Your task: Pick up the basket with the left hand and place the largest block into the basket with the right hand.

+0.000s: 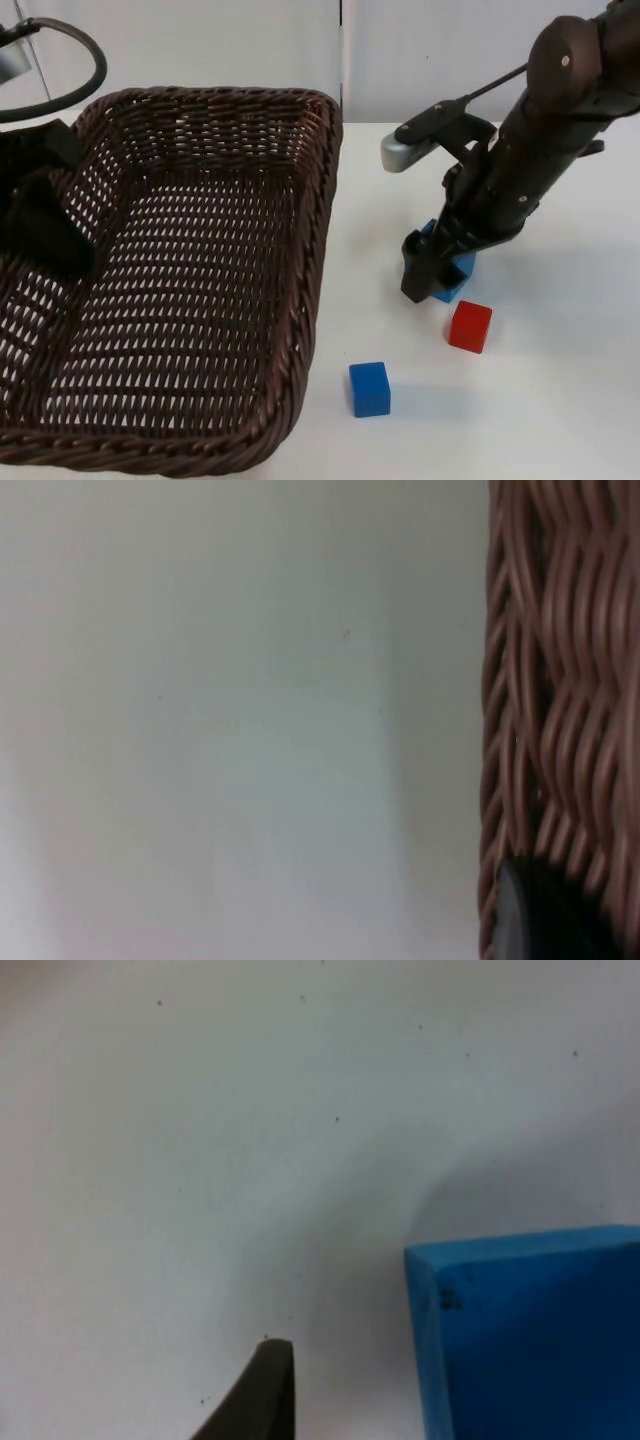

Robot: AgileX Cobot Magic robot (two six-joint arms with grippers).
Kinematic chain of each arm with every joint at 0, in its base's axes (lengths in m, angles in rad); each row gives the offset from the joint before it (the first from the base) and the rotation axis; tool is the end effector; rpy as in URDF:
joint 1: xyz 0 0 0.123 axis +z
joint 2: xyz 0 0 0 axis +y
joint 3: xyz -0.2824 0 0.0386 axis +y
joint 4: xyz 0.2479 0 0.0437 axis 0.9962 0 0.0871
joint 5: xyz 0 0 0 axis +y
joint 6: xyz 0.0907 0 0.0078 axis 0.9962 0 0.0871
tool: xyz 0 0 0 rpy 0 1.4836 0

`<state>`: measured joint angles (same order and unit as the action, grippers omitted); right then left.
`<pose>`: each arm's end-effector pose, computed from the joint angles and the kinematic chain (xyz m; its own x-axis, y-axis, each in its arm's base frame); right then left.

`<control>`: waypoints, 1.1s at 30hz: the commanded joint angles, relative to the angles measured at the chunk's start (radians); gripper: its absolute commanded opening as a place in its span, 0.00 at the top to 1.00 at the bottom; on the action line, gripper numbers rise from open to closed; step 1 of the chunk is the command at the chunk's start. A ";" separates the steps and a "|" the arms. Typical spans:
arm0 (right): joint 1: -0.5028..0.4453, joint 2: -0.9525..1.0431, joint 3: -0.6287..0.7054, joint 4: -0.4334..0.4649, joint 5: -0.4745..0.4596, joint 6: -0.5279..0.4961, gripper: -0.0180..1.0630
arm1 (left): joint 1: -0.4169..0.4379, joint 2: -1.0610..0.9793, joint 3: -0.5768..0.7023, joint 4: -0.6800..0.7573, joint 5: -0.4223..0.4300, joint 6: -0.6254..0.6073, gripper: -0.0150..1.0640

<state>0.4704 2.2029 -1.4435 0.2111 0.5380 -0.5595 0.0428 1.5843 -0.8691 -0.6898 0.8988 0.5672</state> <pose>0.3882 0.2084 0.1046 -0.5935 -0.7129 -0.3734 -0.7574 0.6517 -0.0404 0.2734 -0.0337 0.1975 -0.9755 0.0386 -0.2166 0.1394 0.8702 -0.4726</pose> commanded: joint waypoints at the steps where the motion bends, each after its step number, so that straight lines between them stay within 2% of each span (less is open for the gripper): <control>1: 0.007 -0.003 -0.006 0.003 -0.010 -0.008 0.02 | -0.002 -0.013 -0.003 -0.020 0.009 0.004 0.99; 7: 0.007 -0.003 -0.006 0.001 -0.010 -0.006 0.09 | -0.002 -0.013 -0.003 -0.016 0.005 0.004 0.99; 10: 0.007 -0.003 -0.006 0.001 -0.007 -0.006 0.27 | -0.002 -0.013 -0.003 -0.016 0.005 0.004 0.99; 11: 0.007 -0.003 -0.006 0.001 -0.007 -0.006 0.27 | -0.002 -0.013 -0.003 -0.016 0.005 0.004 0.99; 15: 0.007 -0.020 -0.006 0.001 0.010 -0.006 0.66 | -0.002 -0.013 -0.003 -0.016 0.005 0.004 0.99; 16: 0.007 -0.020 -0.006 0.001 0.010 -0.006 0.66 | -0.002 -0.013 -0.003 -0.016 0.005 0.004 0.99; 19: 0.007 -0.080 -0.006 0.001 0.028 -0.006 0.96 | -0.002 -0.013 -0.003 -0.012 0.005 0.004 0.99; 20: 0.007 -0.114 -0.006 0.001 0.034 -0.006 0.98 | -0.002 -0.013 -0.003 -0.012 0.005 0.004 0.99; 27: 0.007 -0.359 -0.006 0.001 0.077 -0.006 0.98 | -0.002 -0.013 -0.003 -0.007 0.005 0.004 0.99; 33: 0.007 -0.492 -0.006 0.001 0.122 -0.006 0.98 | -0.002 -0.013 -0.003 -0.007 0.005 0.004 0.99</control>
<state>0.4704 1.7303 -1.4435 0.2111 0.6445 -0.5595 0.0428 1.5843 -0.8691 -0.6822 0.8965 0.5672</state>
